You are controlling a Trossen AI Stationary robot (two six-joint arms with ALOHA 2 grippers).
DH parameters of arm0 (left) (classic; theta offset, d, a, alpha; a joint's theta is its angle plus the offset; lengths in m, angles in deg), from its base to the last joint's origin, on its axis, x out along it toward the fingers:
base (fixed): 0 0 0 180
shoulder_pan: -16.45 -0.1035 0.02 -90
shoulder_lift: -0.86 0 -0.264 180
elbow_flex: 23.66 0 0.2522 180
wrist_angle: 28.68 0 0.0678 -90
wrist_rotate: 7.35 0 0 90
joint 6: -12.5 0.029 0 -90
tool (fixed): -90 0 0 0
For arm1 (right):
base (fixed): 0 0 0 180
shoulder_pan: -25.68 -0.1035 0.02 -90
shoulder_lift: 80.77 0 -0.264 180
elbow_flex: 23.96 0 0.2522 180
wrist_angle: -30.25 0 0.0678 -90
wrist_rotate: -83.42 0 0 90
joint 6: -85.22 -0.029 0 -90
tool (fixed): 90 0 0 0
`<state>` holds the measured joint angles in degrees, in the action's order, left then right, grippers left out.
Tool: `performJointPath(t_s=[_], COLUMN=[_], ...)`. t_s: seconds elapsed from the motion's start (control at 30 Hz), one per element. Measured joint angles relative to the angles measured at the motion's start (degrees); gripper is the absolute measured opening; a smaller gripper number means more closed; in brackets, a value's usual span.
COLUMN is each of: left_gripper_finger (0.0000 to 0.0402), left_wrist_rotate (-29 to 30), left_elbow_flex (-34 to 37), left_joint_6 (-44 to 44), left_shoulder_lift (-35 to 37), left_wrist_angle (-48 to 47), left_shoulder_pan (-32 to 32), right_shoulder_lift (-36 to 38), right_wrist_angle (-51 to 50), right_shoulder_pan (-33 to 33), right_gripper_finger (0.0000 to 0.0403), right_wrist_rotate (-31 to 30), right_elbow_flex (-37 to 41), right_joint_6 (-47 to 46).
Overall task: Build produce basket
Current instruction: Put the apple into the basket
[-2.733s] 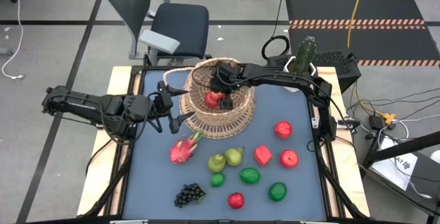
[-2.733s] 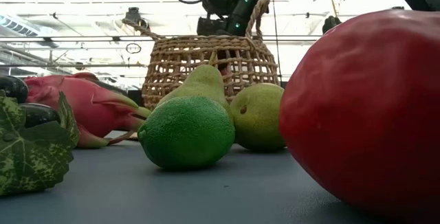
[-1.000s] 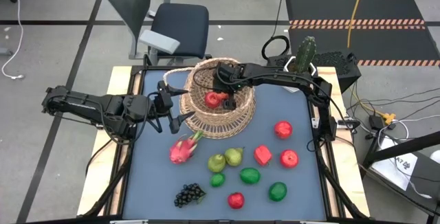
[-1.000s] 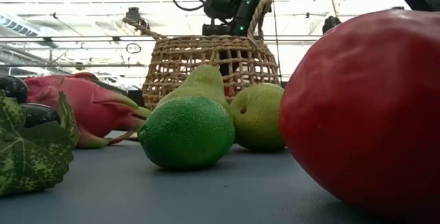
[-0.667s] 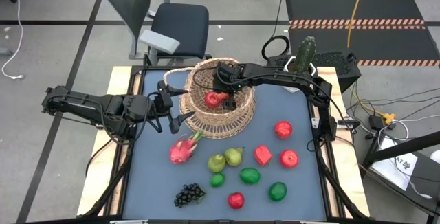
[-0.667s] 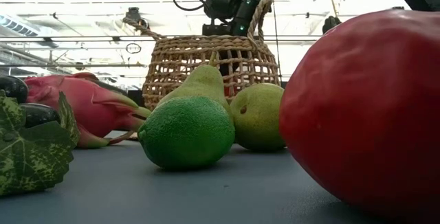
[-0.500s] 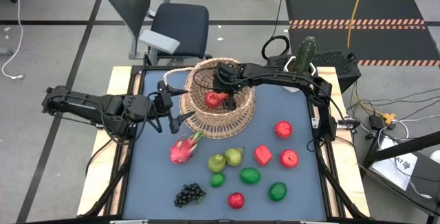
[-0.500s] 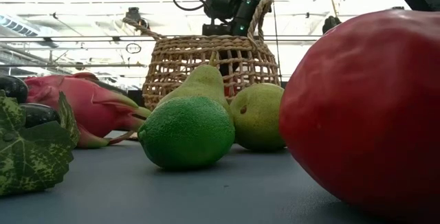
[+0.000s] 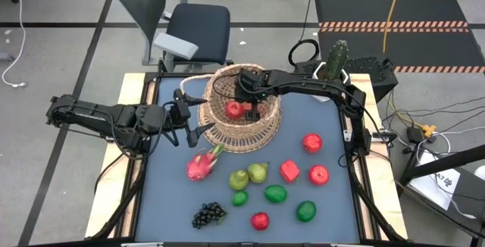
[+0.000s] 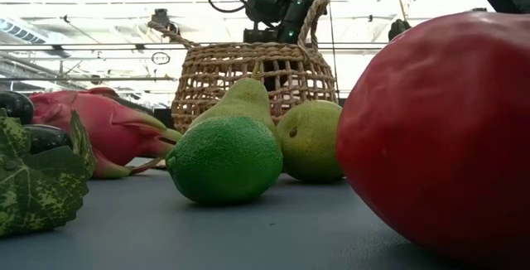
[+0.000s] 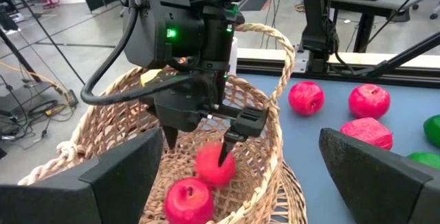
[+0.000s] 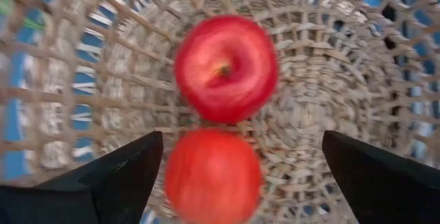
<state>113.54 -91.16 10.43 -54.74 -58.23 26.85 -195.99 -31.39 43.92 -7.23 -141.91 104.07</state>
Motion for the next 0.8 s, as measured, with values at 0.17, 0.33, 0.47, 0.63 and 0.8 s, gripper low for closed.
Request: performJointPath(t_s=[0.17,0.33,0.47,0.63,0.8], left_gripper_finger=[0.039,0.039,0.039,0.039,0.039], left_wrist_rotate=[0.01,0.0,0.0,0.0,0.0], left_elbow_flex=[0.0,0.0,0.0,0.0,0.0], left_joint_6=[-0.02,-0.07,0.05,0.16,0.28], left_shoulder_lift=[-0.01,0.0,0.0,0.0,-0.02], left_wrist_angle=[0.0,-0.05,-0.38,-0.55,-0.57], left_shoulder_pan=[0.0,-0.02,0.0,0.0,0.0], right_shoulder_lift=[0.0,1.44,4.89,10.61,17.05], right_wrist_angle=[0.69,2.84,4.31,5.64,5.02], right_shoulder_pan=[-0.51,-1.93,-3.93,-7.29,-10.77], right_gripper_finger=[0.0398,0.0397,0.0397,0.0396,0.0396], right_wrist_rotate=[-0.78,-2.66,-6.11,-8.57,-8.69], right_elbow_flex=[0.0,0.07,0.07,0.07,0.07], right_joint_6=[1.21,2.04,2.81,2.16,-0.18])
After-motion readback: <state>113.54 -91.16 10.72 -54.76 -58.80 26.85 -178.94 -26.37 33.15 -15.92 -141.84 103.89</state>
